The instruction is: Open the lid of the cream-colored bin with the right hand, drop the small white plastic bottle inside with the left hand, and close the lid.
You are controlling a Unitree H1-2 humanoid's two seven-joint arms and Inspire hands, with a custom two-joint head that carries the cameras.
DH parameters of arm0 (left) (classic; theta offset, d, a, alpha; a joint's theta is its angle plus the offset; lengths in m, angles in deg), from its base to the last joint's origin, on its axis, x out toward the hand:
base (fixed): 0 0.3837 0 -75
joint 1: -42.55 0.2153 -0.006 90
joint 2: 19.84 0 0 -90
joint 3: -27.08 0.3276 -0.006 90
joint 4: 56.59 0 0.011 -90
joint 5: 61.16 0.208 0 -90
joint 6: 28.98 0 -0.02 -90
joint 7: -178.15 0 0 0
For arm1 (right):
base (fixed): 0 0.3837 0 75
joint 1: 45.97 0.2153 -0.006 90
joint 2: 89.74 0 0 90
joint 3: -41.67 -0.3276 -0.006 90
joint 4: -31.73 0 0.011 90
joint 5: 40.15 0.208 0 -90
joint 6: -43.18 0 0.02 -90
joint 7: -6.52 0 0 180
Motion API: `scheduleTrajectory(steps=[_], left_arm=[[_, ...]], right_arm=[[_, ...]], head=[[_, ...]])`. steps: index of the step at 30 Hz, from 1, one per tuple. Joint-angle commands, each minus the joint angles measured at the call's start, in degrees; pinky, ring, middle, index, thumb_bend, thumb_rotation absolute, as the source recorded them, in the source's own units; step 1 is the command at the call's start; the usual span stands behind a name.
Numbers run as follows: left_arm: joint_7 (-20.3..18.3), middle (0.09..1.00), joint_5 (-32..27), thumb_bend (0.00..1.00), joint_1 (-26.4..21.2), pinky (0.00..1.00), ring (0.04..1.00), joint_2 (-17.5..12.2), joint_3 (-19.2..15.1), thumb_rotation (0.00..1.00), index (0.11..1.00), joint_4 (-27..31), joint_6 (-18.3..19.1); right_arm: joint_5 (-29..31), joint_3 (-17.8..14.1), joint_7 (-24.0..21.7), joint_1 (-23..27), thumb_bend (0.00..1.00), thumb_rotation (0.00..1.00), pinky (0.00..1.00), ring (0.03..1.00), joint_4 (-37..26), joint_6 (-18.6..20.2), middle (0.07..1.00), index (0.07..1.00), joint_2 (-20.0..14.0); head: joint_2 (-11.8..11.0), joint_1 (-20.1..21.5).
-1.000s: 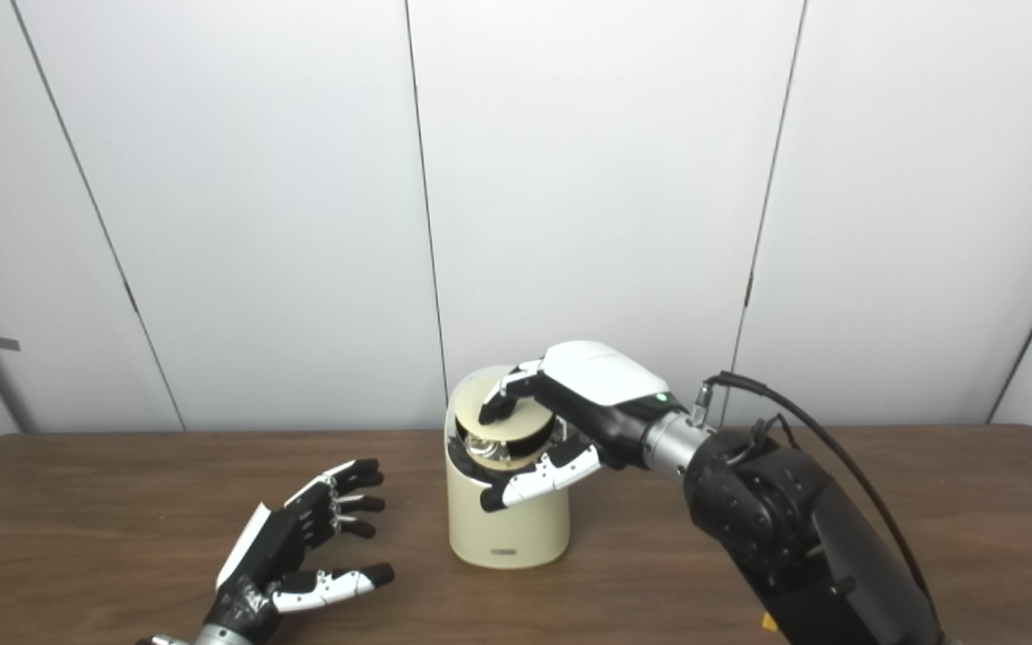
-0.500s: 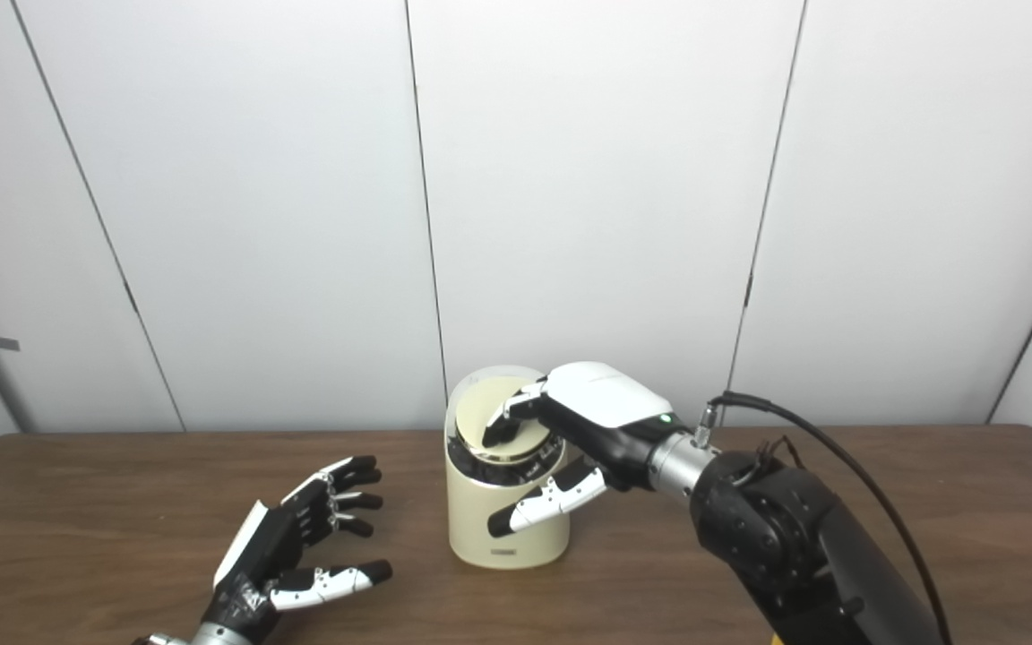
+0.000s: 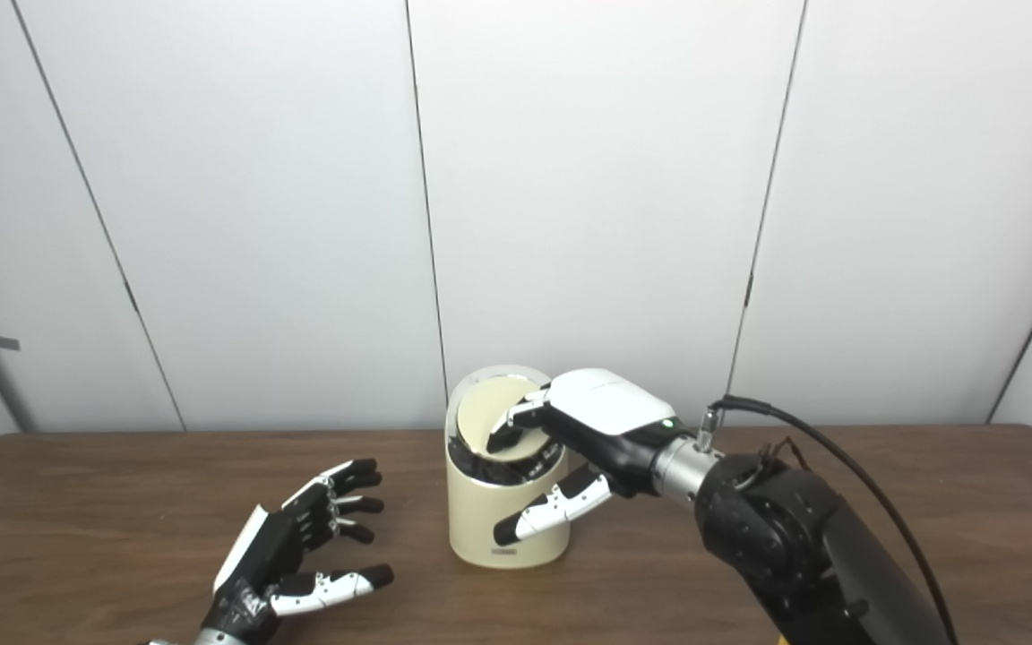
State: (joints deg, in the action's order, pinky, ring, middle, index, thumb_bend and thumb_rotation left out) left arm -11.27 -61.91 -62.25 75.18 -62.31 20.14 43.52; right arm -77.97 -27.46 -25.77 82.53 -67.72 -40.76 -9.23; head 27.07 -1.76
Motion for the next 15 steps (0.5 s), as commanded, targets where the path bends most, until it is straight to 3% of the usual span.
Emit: scheduleTrajectory(steps=[1, 7, 15], left_arm=[[0.4, 0.830, 0.1, 0.79, -1.4, 0.60, 0.749, -0.4, -0.4, 0.08, 0.849, 2.1, -0.3], [0.4, 0.829, -0.1, 0.80, -1.3, 0.60, 0.747, -0.2, -0.3, 0.10, 0.846, 3.3, 0.6], [0.4, 0.830, 0.0, 0.82, -1.2, 0.60, 0.749, -0.1, -0.2, 0.12, 0.845, 4.0, 1.2]], right_arm=[[-0.7, 0.0, -0.5, 1.2, 0.67, 0.66, 0.93, 0.877, 0.1, -0.7, 0.739, 0.729, -0.9], [-0.6, 0.1, -0.4, 1.0, 0.68, 0.67, 0.91, 0.872, 0.6, -1.6, 0.732, 0.725, -0.8], [-1.5, 1.2, -4.3, 1.4, 0.68, 0.67, 0.93, 0.895, -0.4, 1.0, 0.757, 0.750, -1.1]], head=[[0.0, 0.0], [0.7, -0.2], [1.5, -0.4]])
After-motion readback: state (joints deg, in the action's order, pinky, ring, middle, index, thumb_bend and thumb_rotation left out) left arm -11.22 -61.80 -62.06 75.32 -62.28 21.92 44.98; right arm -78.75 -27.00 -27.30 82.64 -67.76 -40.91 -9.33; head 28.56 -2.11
